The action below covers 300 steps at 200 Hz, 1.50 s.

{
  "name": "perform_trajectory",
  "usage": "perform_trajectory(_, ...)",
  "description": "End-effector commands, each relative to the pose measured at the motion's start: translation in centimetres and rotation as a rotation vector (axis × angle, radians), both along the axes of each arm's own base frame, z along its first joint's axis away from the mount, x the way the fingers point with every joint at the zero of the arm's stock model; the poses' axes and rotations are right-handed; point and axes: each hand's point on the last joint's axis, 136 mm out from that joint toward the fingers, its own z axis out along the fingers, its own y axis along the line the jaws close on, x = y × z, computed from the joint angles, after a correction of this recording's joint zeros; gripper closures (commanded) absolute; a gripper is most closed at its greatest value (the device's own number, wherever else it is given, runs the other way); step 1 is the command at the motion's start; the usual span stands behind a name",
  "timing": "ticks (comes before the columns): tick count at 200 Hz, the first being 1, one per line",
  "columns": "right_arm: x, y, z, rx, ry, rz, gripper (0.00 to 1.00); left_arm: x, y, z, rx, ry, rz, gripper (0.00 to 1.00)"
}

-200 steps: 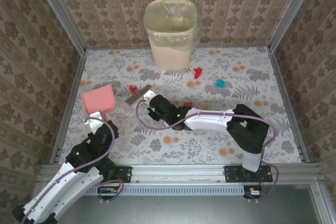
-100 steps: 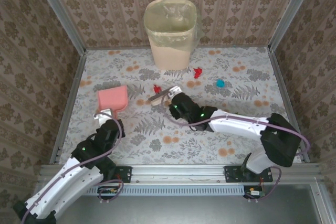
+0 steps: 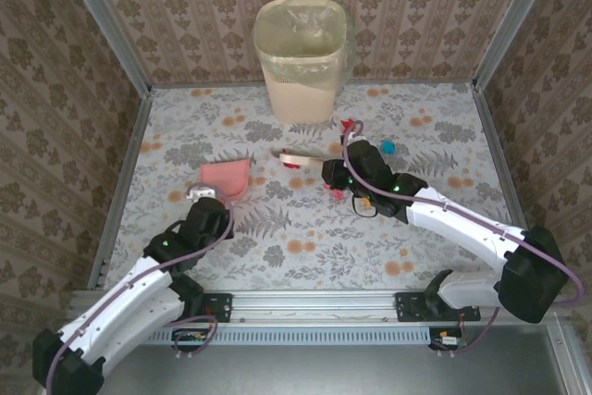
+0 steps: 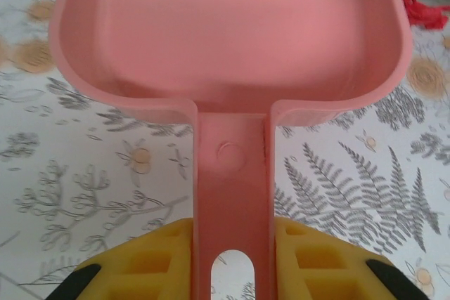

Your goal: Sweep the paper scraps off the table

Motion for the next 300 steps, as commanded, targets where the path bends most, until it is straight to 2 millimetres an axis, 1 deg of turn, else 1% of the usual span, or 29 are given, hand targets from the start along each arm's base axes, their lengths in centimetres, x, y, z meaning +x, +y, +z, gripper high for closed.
perform_trajectory(1, 0.9, -2.0, 2.1, -0.004, 0.013, -0.128, 1.0, 0.2, -3.0, -0.3, -0.059, 0.028, -0.131, 1.0)
perform_trajectory(24, 1.8, -1.3, 3.2, -0.017, 0.014, -0.098, 1.0, 0.0, -5.1, -1.3, -0.074, 0.082, -0.219, 1.0)
perform_trajectory(45, 2.9, -1.1, 3.6, -0.056, 0.017, -0.106, 1.0, -0.2, -6.6, -1.9, -0.043, 0.11, -0.282, 1.0)
perform_trajectory(48, 3.0, -1.1, 3.9, -0.059, 0.014, -0.109, 1.0, -0.3, -6.9, -2.0, -0.037, 0.115, -0.292, 1.0)
perform_trajectory(50, 3.2, -0.9, 3.3, -0.075, 0.028, -0.108, 1.0, -0.3, -7.0, -2.0, -0.034, 0.116, -0.296, 1.0)
perform_trajectory(53, 3.5, -0.9, 3.0, -0.091, 0.036, -0.107, 1.0, -0.3, -7.2, -2.1, -0.028, 0.117, -0.305, 1.0)
perform_trajectory(66, 4.2, -0.4, 2.5, -0.144, 0.057, -0.095, 1.0, -0.5, -7.9, -2.5, -0.001, 0.134, -0.332, 1.0)
perform_trajectory(79, 5.1, 0.0, 2.2, -0.188, 0.074, -0.089, 1.0, -0.5, -8.3, -2.9, 0.021, 0.15, -0.345, 1.0)
perform_trajectory(85, 5.0, 0.1, 1.7, -0.218, 0.098, -0.078, 1.0, -0.5, -8.4, -3.1, 0.029, 0.156, -0.35, 1.0)
perform_trajectory(98, 5.5, 0.7, 1.5, -0.248, 0.097, -0.063, 1.0, -0.4, -8.6, -3.3, 0.04, 0.162, -0.355, 1.0)
perform_trajectory(113, 6.0, 1.0, 1.3, -0.304, 0.079, -0.069, 1.0, -0.4, -8.8, -3.6, 0.055, 0.171, -0.36, 1.0)
perform_trajectory(161, 6.3, 2.0, 0.6, -0.466, 0.057, -0.032, 1.0, -0.2, -9.0, -4.5, 0.091, 0.202, -0.36, 1.0)
perform_trajectory(189, 5.5, 3.6, 0.2, -0.508, 0.048, 0.045, 1.0, -0.1, -9.0, -4.9, 0.105, 0.211, -0.349, 1.0)
perform_trajectory(214, 4.5, 4.3, -0.3, -0.518, 0.068, 0.101, 1.0, 0.2, -8.5, -5.1, 0.129, 0.212, -0.327, 1.0)
perform_trajectory(233, 3.2, 4.8, -0.4, -0.522, 0.075, 0.153, 1.0, 0.3, -8.1, -5.1, 0.144, 0.211, -0.312, 1.0)
perform_trajectory(264, 1.0, 5.4, 0.0, -0.514, 0.064, 0.235, 1.0, 0.4, -7.8, -5.1, 0.156, 0.206, -0.299, 1.0)
perform_trajectory(300, -1.6, 5.6, 1.4, -0.497, 0.023, 0.314, 1.0, 0.5, -7.3, -5.0, 0.167, 0.2, -0.276, 1.0)
